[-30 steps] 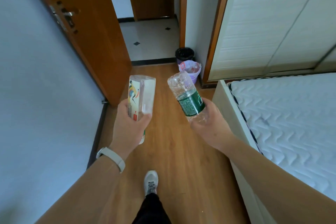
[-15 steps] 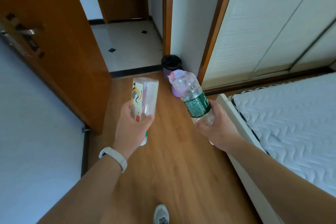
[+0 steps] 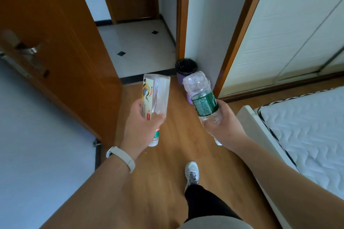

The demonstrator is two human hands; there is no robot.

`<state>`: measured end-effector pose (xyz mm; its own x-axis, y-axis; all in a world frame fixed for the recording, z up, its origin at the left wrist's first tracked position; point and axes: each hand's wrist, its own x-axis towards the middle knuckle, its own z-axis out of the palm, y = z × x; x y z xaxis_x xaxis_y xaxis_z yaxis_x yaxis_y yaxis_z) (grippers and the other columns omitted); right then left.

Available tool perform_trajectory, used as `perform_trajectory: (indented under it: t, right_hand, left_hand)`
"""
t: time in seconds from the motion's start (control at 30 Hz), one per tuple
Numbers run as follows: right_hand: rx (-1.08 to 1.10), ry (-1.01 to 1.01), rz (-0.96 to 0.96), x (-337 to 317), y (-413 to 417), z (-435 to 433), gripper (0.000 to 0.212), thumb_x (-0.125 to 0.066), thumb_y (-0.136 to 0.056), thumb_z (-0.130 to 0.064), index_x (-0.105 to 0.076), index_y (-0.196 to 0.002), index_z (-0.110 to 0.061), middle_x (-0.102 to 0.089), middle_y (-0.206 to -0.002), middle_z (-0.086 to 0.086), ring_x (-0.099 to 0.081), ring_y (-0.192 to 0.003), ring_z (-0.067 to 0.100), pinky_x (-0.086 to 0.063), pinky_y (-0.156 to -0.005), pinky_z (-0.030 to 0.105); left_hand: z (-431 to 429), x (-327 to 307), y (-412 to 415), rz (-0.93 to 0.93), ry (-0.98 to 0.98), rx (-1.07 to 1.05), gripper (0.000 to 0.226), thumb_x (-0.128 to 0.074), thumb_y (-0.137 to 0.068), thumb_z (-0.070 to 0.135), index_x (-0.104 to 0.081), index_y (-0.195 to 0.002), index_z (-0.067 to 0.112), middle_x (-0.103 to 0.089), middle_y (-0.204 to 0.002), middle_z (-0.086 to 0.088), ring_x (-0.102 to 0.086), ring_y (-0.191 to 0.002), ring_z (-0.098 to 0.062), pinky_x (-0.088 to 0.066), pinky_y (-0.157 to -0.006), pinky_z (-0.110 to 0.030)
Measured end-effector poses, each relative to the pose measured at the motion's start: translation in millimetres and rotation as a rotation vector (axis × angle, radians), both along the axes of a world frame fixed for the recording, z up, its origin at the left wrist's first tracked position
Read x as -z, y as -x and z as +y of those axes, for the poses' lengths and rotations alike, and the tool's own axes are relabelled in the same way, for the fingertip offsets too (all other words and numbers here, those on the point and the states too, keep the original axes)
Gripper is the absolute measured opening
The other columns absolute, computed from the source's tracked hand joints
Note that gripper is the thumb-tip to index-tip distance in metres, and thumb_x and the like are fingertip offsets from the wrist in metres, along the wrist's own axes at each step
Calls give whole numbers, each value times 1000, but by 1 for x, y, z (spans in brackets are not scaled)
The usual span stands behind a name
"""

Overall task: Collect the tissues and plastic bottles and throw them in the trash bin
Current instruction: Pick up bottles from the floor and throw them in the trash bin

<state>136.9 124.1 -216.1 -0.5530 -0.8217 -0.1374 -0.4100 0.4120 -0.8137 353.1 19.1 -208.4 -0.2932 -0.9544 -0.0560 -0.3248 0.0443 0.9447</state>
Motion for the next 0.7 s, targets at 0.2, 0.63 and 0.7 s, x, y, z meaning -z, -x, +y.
perform_trajectory:
  t: [0.2, 0.63, 0.7]
  right_hand:
    - [-5, -23, -39, 22, 48, -90, 77, -76, -77, -38, -34, -142, -34, -54, -130, -13, -54, -111, 8, -48, -77, 19]
    - [-12, 6, -81, 21, 178, -265, 62, -73, -82, -33, -38, -134, -35, -52, -129, -8, -56, -110, 10, -44, -66, 6]
    - [2, 42, -93, 17, 185, -282, 57, -73, -83, -29, -36, -124, -45, -52, -127, -7, -56, -104, 1, -43, -62, 1]
  left_hand:
    - [-91, 11, 47, -43, -22, 2, 60, -77, -78, 34, -43, -126, 34, -61, -110, 13, -66, -98, -12, -56, -74, -24]
    - [-277, 4, 185, -94, -14, 64, 59, -78, -78, 34, -43, -125, 34, -60, -112, 12, -65, -98, -11, -55, -73, -22]
    - [-297, 3, 196, -92, -27, 84, 59, -79, -77, 34, -43, -125, 34, -60, -110, 12, -65, -99, -12, -57, -74, -24]
